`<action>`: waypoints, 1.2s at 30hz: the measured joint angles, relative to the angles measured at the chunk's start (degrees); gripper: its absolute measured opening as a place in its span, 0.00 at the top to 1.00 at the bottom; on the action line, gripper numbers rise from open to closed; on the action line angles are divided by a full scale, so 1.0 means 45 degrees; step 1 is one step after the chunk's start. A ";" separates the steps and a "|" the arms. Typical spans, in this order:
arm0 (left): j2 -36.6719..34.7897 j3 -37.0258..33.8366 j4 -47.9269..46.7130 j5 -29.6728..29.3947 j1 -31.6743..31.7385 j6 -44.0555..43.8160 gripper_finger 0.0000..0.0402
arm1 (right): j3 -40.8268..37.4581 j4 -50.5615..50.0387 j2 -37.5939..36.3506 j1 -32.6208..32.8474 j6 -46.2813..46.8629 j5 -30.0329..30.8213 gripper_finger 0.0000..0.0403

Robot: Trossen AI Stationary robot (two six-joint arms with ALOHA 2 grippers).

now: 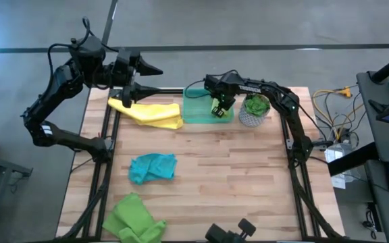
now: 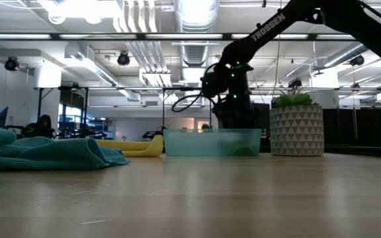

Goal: Fold microfiber towels
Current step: Put the light green microfiber cloth into the blue bin

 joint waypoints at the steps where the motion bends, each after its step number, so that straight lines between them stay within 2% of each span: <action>1: 0.0000 -0.0001 0.0029 0.0000 0.0000 -0.0037 0.16 | -0.0001 -0.0123 0.0045 0.0008 -0.0012 0.0041 0.98; 8: -0.0005 -0.0011 0.0024 0.0068 -0.0004 -0.0315 0.16 | 0.0325 -0.0522 -0.0481 0.0122 0.0507 0.0111 0.98; 14: 0.0000 -0.0026 0.0019 0.0078 -0.0010 -0.0334 0.16 | 0.0461 0.1350 -0.0624 0.0581 -0.1087 -0.1574 0.98; 19: 0.0000 -0.0026 0.0019 0.0078 -0.0010 -0.0532 0.16 | 0.0457 0.2508 -0.0113 0.0666 -0.1617 -0.1906 0.98; 23: 0.0000 -0.0026 0.0009 0.0110 -0.0005 -0.0630 0.16 | 0.0457 0.2298 0.0350 0.0642 -0.1985 -0.1904 0.98; 28: 0.0000 -0.0030 0.0004 0.0184 -0.0005 -0.0630 0.16 | 0.0457 0.0875 0.0672 0.0659 -0.2205 -0.1907 0.98; 36: 0.0000 -0.0047 0.0019 0.0185 0.0000 -0.0625 0.16 | 0.0461 0.0719 -0.0133 0.0639 -0.1737 -0.1867 0.98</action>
